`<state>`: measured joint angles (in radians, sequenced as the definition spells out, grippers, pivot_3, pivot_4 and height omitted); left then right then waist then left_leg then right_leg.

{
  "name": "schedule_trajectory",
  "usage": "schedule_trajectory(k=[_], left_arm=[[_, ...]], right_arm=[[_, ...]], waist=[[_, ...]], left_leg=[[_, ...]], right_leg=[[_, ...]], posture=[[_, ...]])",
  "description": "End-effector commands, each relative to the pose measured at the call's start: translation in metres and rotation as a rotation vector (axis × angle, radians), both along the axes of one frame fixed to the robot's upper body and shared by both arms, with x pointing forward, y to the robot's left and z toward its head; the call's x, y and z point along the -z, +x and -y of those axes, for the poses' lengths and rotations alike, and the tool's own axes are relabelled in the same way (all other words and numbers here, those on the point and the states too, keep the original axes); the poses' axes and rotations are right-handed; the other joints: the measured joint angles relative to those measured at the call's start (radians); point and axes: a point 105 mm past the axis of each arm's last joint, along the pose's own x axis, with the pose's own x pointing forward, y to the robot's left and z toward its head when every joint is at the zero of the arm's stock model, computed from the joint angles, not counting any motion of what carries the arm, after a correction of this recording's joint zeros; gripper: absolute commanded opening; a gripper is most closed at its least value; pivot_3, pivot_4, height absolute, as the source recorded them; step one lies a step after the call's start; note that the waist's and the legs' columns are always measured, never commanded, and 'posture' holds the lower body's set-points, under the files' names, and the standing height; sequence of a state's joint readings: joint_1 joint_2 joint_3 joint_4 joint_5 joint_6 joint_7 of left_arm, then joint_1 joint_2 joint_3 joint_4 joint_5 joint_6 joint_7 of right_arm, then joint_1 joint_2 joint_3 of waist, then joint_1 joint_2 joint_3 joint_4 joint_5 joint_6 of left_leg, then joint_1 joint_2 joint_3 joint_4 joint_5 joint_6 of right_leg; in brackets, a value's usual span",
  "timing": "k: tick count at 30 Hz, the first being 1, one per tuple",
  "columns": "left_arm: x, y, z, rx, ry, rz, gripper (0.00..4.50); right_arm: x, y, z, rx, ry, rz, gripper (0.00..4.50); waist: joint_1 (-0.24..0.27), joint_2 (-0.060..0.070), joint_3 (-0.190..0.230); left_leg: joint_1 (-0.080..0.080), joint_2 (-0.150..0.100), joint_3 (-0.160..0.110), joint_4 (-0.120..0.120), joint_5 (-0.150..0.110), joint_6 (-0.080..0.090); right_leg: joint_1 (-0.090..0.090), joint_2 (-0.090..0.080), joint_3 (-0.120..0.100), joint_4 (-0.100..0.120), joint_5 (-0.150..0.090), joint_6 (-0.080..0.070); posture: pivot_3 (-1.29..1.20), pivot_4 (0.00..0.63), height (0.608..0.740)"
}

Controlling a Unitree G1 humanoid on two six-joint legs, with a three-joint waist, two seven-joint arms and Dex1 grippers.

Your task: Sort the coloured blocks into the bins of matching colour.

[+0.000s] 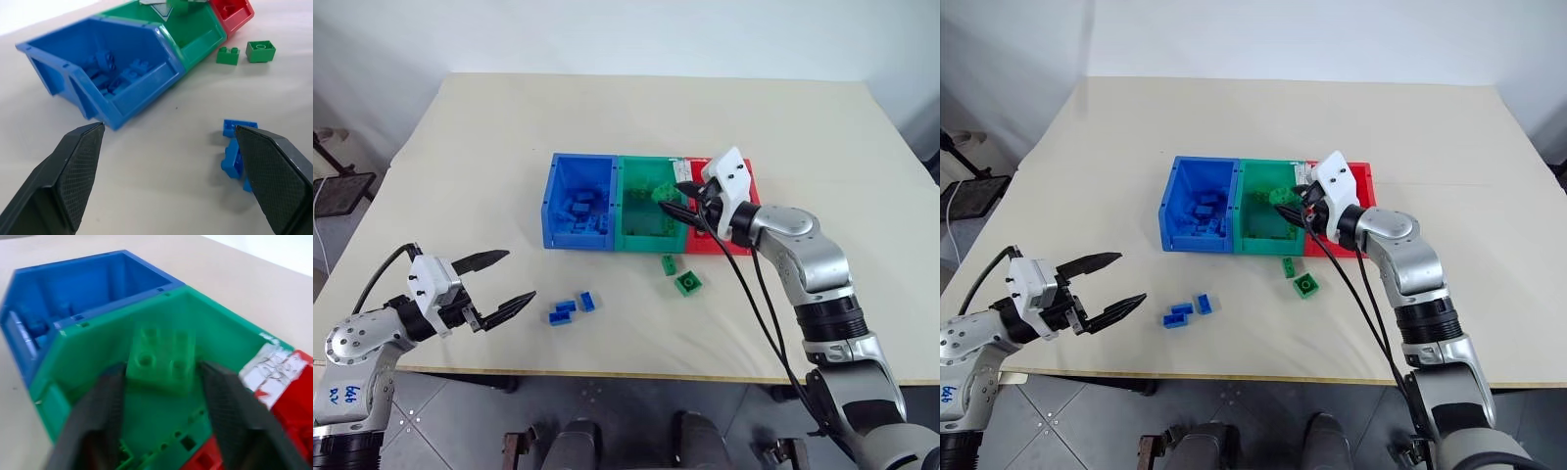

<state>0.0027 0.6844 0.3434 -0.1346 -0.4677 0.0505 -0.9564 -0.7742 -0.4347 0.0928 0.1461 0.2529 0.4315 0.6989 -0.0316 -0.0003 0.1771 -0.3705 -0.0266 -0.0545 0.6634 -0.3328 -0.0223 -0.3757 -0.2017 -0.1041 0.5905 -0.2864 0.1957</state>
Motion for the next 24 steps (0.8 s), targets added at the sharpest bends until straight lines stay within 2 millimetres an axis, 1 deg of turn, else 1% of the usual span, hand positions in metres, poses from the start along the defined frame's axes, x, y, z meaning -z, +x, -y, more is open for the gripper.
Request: schedule_trajectory(k=[1, 2, 3, 5, 8, 10, 11, 12, 13, 16, 18, 20, 21, 23, 24], left_arm=[[-0.009, -0.004, -0.001, 0.03, 0.01, 0.006, 4.5], [-0.008, -0.003, 0.001, 0.042, 0.015, 0.002, 4.5], [-0.008, -0.002, 0.002, 0.05, 0.017, 0.0, 4.5], [-0.007, 0.0, 0.007, 0.079, 0.029, -0.006, 4.5], [-0.003, 0.001, 0.016, 0.137, 0.072, -0.014, 4.5], [-0.002, 0.001, 0.022, 0.18, 0.079, -0.022, 4.5], [-0.003, 0.002, 0.029, 0.216, 0.06, -0.023, 4.5], [-0.003, 0.003, 0.034, 0.24, 0.046, -0.023, 4.5], [-0.003, 0.003, 0.041, 0.273, 0.048, -0.019, 4.5], [0.002, 0.005, 0.055, 0.338, 0.088, -0.013, 4.5], [0.002, 0.008, 0.064, 0.362, 0.086, -0.008, 4.5], [0.002, 0.011, 0.074, 0.402, 0.09, -0.003, 4.5], [0.003, 0.01, 0.077, 0.424, 0.101, -0.004, 4.5], [0.004, 0.01, 0.078, 0.44, 0.114, -0.002, 4.5], [0.004, 0.01, 0.077, 0.439, 0.114, -0.001, 4.5]], right_arm=[[-0.017, -0.011, -0.003, -0.056, 0.008, 0.101, 3.99], [-0.017, -0.016, 0.002, -0.066, 0.009, 0.127, 4.34], [-0.017, -0.02, 0.005, -0.072, 0.008, 0.144, 4.47], [-0.012, -0.032, 0.013, -0.1, -0.009, 0.173, 4.47], [-0.002, -0.062, 0.021, -0.196, -0.005, 0.18, 4.47], [0.005, -0.081, 0.032, -0.227, -0.005, 0.163, 4.47], [0.014, -0.092, 0.047, -0.215, -0.012, 0.129, 4.47], [0.019, -0.099, 0.057, -0.205, -0.018, 0.105, 4.47], [0.028, -0.109, 0.071, -0.194, -0.058, 0.082, 4.47], [0.044, -0.129, 0.096, -0.173, -0.131, 0.032, 4.47], [0.051, -0.138, 0.114, -0.115, -0.129, -0.009, 4.47], [0.064, -0.148, 0.138, -0.062, -0.178, -0.044, 4.47], [0.07, -0.153, 0.145, -0.051, -0.204, -0.059, 4.47], [0.075, -0.155, 0.148, -0.04, -0.201, -0.072, 4.47], [0.075, -0.154, 0.143, -0.044, -0.191, -0.072, 4.47]], waist=[[0.0, 0.0, 0.0], [0.0, 0.0, 0.0], [0.003, 0.0, 0.0], [0.007, 0.0, 0.0], [0.011, 0.0, 0.0], [0.008, 0.0, 0.0], [0.008, 0.0, 0.0], [0.012, 0.0, 0.0], [0.014, 0.0, 0.0], [0.026, 0.0, 0.0], [0.03, 0.0, 0.0], [0.033, 0.0, 0.0], [0.034, 0.0, 0.0], [0.03, 0.0, 0.0], [0.027, 0.0, 0.0]], left_leg=[[0.0, 0.001, 0.0, 0.0, 0.0, 0.0], [0.0, 0.001, 0.001, 0.0, 0.0, 0.0], [0.001, 0.001, 0.001, 0.0, 0.0, 0.0], [0.0, 0.001, 0.001, 0.0, 0.0, 0.0], [0.0, 0.001, 0.002, 0.001, -0.001, 0.0], [0.0, 0.001, 0.003, 0.001, -0.001, 0.0], [0.001, 0.001, 0.004, 0.001, -0.001, 0.0], [0.001, 0.001, 0.004, 0.001, -0.001, 0.0], [0.001, 0.001, 0.004, 0.001, -0.001, 0.0], [0.001, 0.001, 0.007, 0.002, -0.002, 0.002], [0.002, 0.002, 0.008, 0.002, -0.002, 0.002], [0.002, 0.002, 0.009, 0.002, -0.002, 0.002], [0.002, 0.002, 0.009, 0.003, -0.002, 0.002], [0.002, 0.002, 0.01, 0.003, -0.002, 0.002], [0.003, 0.002, 0.01, 0.003, -0.002, 0.002]], right_leg=[[0.0, 0.0, 0.0, 0.0, 0.0, 0.0], [0.0, 0.0, 0.0, 0.0, 0.0, 0.0], [0.0, 0.0, 0.0, 0.0, 0.0, 0.0], [0.0, 0.0, 0.0, 0.0, 0.0, 0.0], [0.001, 0.0, 0.0, -0.001, 0.0, 0.0], [0.001, 0.0, 0.0, -0.001, 0.0, 0.0], [0.001, 0.0, 0.0, -0.001, 0.0, 0.0], [0.001, 0.0, 0.0, -0.001, 0.0, 0.0], [0.001, 0.0, 0.0, -0.001, 0.0, 0.0], [0.001, 0.0, 0.001, -0.001, 0.0, -0.001], [0.001, 0.0, 0.001, -0.002, 0.0, -0.001], [0.001, 0.0, 0.001, -0.002, 0.001, -0.001], [0.001, 0.0, 0.001, -0.002, 0.001, -0.001], [0.002, 0.0, 0.001, -0.002, 0.001, -0.001], [0.002, 0.0, 0.001, -0.002, 0.001, -0.001]], posture=[[0.0, 0.15, 0.74], [0.0, 0.15, 0.74], [0.0, 0.15, 0.74], [0.0, 0.15, 0.74], [0.0, 0.15, 0.74], [0.0, 0.15, 0.74], [0.0, 0.15, 0.74], [0.0, 0.15, 0.74], [0.0, 0.15, 0.74], [0.0, 0.15, 0.74], [0.0, 0.15, 0.74], [0.0, 0.15, 0.74], [0.0, 0.15, 0.74], [0.0, 0.15, 0.74], [0.0, 0.15, 0.74]])
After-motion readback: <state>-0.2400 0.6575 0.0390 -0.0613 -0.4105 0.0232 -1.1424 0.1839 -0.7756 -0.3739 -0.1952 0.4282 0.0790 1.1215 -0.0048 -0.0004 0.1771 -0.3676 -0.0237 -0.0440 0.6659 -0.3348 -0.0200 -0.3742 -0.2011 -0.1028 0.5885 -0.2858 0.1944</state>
